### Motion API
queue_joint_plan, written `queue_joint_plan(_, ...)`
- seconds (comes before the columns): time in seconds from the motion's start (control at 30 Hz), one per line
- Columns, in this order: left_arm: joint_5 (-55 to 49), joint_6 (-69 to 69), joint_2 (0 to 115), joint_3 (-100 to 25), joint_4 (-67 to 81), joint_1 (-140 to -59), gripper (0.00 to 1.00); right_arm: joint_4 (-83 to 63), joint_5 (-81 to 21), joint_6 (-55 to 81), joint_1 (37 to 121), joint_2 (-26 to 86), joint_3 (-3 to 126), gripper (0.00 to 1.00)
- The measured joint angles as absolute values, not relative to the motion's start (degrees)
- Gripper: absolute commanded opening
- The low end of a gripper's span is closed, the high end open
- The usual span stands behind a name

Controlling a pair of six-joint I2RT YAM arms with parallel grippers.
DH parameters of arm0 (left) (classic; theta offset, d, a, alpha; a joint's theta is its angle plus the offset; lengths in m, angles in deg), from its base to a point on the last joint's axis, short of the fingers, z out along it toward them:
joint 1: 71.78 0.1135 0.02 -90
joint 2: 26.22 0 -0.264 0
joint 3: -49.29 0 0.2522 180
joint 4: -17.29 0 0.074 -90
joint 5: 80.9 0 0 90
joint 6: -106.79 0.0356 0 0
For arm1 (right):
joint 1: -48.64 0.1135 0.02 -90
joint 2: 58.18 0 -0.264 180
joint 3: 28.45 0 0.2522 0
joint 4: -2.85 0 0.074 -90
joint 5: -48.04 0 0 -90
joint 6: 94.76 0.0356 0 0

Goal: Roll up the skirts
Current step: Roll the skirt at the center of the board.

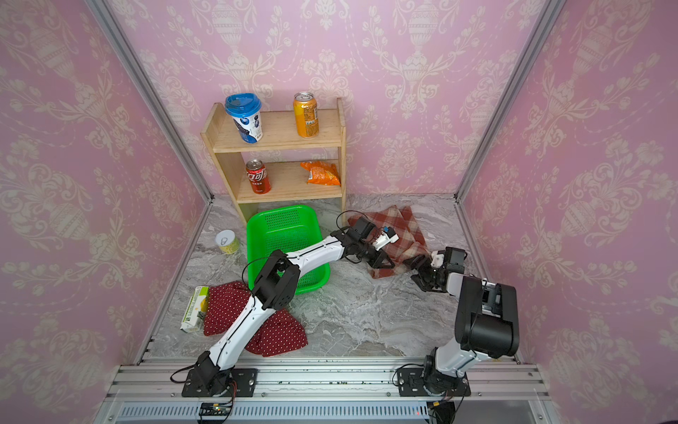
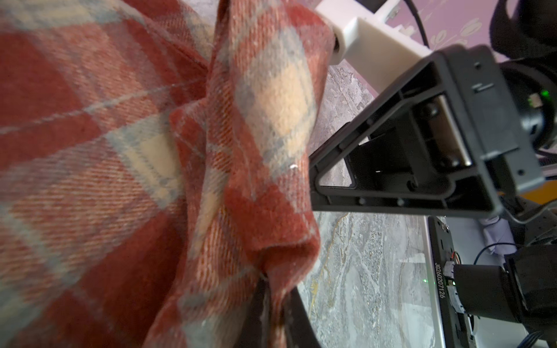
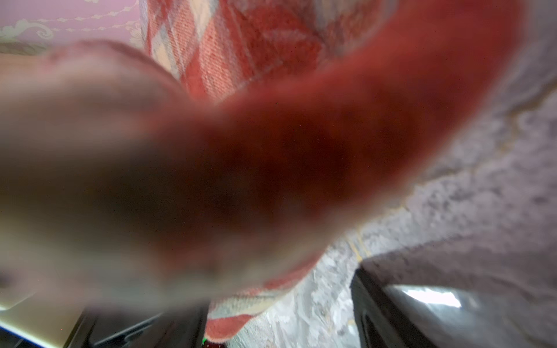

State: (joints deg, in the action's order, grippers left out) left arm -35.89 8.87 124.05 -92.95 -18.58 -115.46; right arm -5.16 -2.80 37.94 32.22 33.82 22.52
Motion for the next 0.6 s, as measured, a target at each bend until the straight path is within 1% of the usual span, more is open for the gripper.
queue_joint_plan(0.07, -36.1, 7.9, 125.7, -95.9, -20.3, -115.0, 0.11, -4.3, -3.3, 38.0, 33.1, 35.2, 23.7, 0.75)
queue_joint_plan(0.17, -36.3, 6.6, 128.0, -100.0, -22.6, -114.2, 0.11, -3.0, -4.3, 38.2, 34.2, 36.9, 25.1, 0.73)
queue_joint_plan(0.33, -36.7, 4.3, 130.2, -103.7, -25.0, -113.1, 0.13, -1.0, -5.6, 38.7, 35.8, 40.0, 27.4, 0.60)
queue_joint_plan(0.5, -37.2, 2.7, 131.9, -105.7, -26.1, -112.2, 0.14, -0.3, -6.0, 38.9, 37.5, 43.1, 30.5, 0.59)
queue_joint_plan(0.53, -37.2, 2.5, 132.0, -105.8, -26.2, -112.0, 0.15, -0.2, -6.0, 38.9, 37.7, 43.7, 31.1, 0.56)
queue_joint_plan(0.57, -37.2, 2.3, 132.1, -106.1, -26.3, -111.9, 0.16, -0.3, -6.3, 38.8, 38.0, 44.3, 31.8, 0.46)
queue_joint_plan(0.6, -37.2, 2.2, 132.1, -106.1, -26.5, -111.9, 0.20, -0.5, -6.7, 38.7, 38.3, 45.0, 32.5, 0.28)
